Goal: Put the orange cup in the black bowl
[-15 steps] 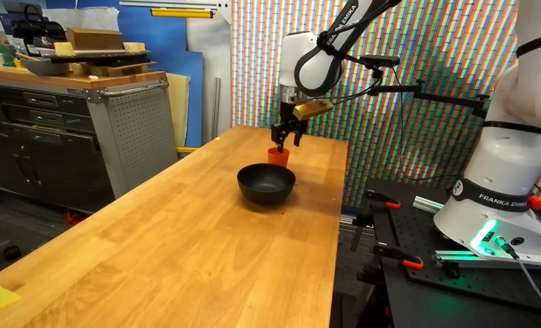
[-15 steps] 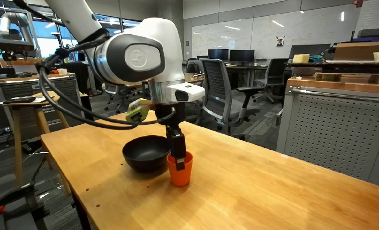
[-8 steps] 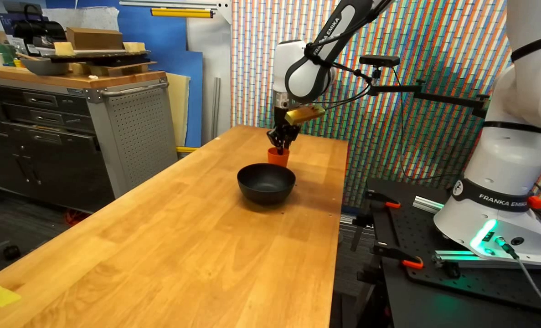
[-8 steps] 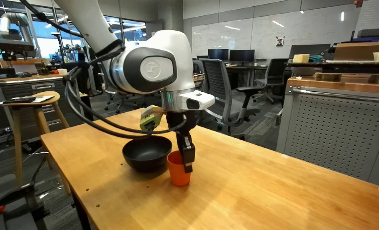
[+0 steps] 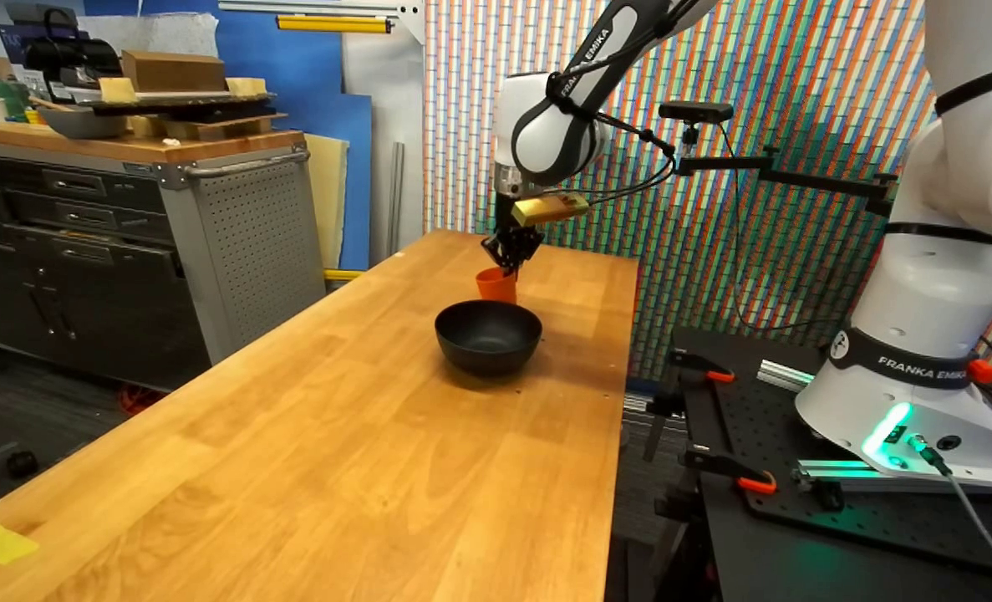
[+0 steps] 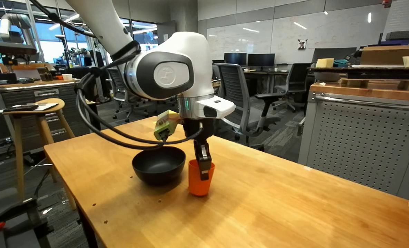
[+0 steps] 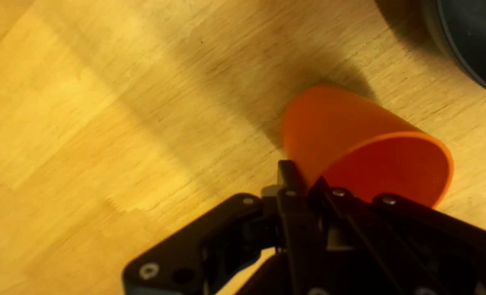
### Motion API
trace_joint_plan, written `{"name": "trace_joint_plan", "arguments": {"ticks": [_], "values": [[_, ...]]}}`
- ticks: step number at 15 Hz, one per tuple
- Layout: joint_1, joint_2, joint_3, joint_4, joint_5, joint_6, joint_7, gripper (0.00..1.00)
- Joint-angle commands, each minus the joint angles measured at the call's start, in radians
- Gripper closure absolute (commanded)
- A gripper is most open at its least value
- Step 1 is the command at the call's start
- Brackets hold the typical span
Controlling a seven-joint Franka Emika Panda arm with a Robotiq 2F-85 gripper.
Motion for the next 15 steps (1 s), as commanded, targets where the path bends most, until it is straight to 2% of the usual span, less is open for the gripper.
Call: {"name": "trace_joint_plan", "arguments": {"ticks": [1, 4, 11, 15], "values": [[0.008, -0.076, 0.008, -0.037, 0.077, -0.028, -0.043, 0.91], [0.018, -0.201, 0.023, -0.111, 0.112, -0.026, -0.061, 0.95], [0.055, -0.480, 0.063, -0.220, 0.098, -0.043, -0.026, 0.97], [0.059, -0.523, 0.104, -0.261, 0.161, -0.101, -0.039, 0.97]]}}
